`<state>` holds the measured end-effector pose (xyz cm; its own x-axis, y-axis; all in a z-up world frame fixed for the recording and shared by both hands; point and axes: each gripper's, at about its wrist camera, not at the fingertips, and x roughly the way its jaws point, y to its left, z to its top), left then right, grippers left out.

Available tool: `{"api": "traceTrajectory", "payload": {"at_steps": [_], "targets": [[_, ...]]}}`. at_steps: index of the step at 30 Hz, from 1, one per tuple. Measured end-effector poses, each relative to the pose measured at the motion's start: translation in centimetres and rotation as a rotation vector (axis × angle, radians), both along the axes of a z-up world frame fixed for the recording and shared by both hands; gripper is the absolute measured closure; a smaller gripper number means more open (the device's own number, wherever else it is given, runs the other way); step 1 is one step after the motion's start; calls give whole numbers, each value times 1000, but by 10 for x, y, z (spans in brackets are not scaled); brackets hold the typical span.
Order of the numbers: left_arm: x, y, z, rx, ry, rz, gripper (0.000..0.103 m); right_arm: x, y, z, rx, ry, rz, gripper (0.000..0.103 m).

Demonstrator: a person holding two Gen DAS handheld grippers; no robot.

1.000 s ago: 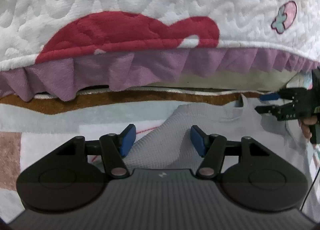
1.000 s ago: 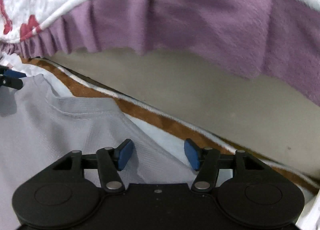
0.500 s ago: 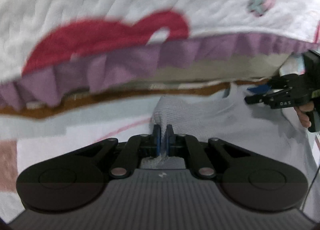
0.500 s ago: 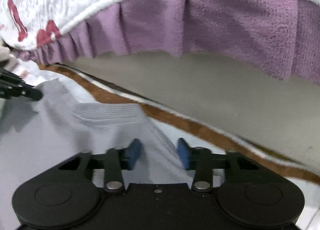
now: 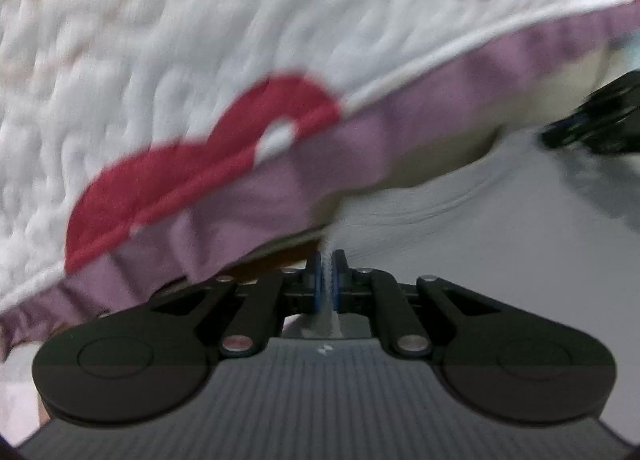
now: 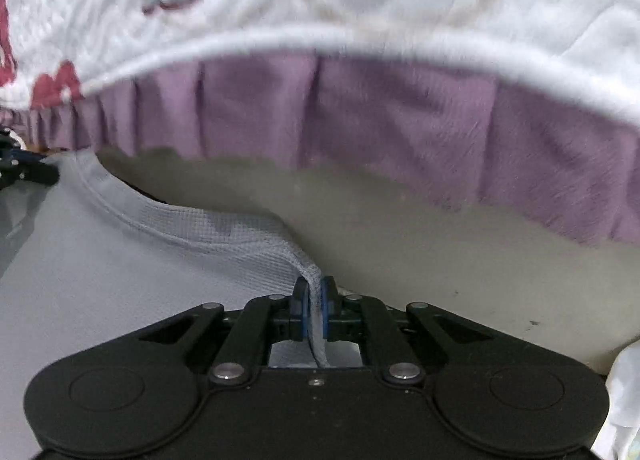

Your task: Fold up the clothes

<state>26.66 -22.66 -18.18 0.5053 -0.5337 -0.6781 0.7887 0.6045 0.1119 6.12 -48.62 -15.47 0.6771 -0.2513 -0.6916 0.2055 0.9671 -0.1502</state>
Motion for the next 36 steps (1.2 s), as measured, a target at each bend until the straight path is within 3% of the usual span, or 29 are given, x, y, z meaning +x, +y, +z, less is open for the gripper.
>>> {"api": "traceTrajectory", "payload": {"at_steps": [2,3,5,7,9,13,18,24,29,30,31,32,33,34,36], "targets": [[6,9,4,-14,23,45,76,-2,-9,4,16,-17,-45,93],[6,18,11,-49,40,53,75,-5,-15,9,21,-37,-77,87],[7,37,25,-117,75,69,63,-25,-32,25,16,-112,-187,61],[-2,49,37,-158,93,51,57,-53,-55,38,5,-146,-315,43],[-15,48,44,-154,118,6,57,-86,-80,49,-3,-168,-444,43],[-48,23,48,-175,216,-80,57,-168,-128,47,162,-229,-670,41],[-91,-33,40,-215,371,-155,57,-245,-145,28,345,-236,-774,41],[-126,-75,34,-202,416,-212,57,-236,-136,-4,310,-128,-723,41],[-135,-77,21,-158,425,-206,57,-229,-146,-30,313,-111,-726,41],[-135,-75,19,-148,411,-201,57,-224,-146,-33,342,-130,-681,41],[-135,-72,16,-139,394,-195,57,-220,-147,-37,372,-150,-635,50],[-134,-69,14,-131,376,-184,57,-211,-141,-34,337,-139,-552,75],[-132,-66,13,-124,357,-172,57,-203,-133,-32,252,-110,-531,92],[-129,-61,12,-121,347,-158,57,-194,-125,-29,167,-81,-511,94],[-125,-49,11,-120,332,-131,57,-200,-112,-13,81,-171,-545,95]]}}
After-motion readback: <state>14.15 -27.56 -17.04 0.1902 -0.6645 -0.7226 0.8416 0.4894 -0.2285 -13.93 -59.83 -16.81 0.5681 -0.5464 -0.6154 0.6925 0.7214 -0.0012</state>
